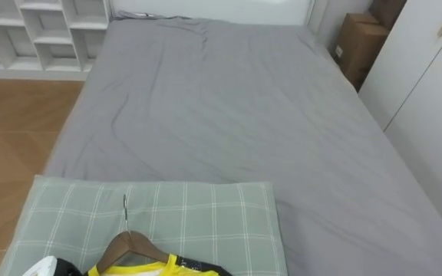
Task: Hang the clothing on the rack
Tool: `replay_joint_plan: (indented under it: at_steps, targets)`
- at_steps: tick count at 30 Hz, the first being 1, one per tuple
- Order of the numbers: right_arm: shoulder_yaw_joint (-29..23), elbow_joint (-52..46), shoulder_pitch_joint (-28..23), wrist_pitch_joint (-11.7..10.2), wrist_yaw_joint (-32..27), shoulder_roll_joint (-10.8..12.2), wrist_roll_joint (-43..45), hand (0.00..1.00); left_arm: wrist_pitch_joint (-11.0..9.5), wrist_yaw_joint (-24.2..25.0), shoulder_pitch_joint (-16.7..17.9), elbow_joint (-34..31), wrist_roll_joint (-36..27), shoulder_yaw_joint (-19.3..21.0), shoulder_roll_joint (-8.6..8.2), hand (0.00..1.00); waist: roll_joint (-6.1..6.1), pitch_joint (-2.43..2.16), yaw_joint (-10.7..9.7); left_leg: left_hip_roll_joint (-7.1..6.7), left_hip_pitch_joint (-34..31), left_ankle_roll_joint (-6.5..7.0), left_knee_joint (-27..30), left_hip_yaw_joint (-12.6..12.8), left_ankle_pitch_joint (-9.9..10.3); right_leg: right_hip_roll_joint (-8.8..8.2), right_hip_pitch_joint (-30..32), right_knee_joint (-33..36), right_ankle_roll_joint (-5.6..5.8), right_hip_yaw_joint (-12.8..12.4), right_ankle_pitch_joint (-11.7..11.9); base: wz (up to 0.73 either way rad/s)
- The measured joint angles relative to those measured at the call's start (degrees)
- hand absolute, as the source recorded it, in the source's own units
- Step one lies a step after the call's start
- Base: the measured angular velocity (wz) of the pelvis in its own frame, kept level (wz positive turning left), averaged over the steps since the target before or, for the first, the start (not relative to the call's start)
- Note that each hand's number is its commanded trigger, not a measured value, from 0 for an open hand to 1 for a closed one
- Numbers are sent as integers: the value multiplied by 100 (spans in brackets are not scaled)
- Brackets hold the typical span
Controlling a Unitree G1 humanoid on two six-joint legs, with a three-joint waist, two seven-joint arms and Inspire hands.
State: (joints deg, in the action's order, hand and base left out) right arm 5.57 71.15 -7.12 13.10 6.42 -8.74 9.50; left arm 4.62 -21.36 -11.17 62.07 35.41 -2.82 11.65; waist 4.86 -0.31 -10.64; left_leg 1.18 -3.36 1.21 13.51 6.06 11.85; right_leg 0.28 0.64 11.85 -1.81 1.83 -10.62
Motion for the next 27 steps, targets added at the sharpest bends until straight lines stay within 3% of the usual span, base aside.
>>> replay_joint_plan:
  at_steps: [7, 13, 17, 21, 27]
  targets:
    - [-8, 2, -62, -12, -12, 1, -10, 0, -4, -125, 15, 19, -105, 42, -29, 100, 8, 0, -2, -2, 19, 0, 7, 3, 0, -7, -1, -16, 0, -13, 0, 0]
    - [-5, 3, -80, -204, -31, 0, -59, 0, -104, -311, 29, -8, -241, 26, -81, 100, -51, 40, -11, -8, -5, 0, -1, -1, 0, -9, 0, -28, 0, -5, 0, 0]
    - [-9, -11, -38, -332, -55, -1, -42, 0, -150, -342, 27, -151, -537, 22, -96, 100, -109, 66, -13, -6, -1, 1, -6, 0, 0, -14, 20, -18, 0, 1, 0, 0]
    - [-7, 9, -16, -444, -175, -2, -43, 0, -229, -483, 30, -323, -656, -79, -127, 100, -218, 52, -18, -8, 38, 2, 1, 1, -2, -23, -19, -14, 1, -1, 0, 0]
    - [-9, 66, 40, -583, -267, -23, -44, 0, -268, -603, 35, -394, -673, -99, -170, 100, -341, 98, -70, -13, 176, 0, -62, -19, -1, -11, -160, -29, 1, 18, -1, 2]
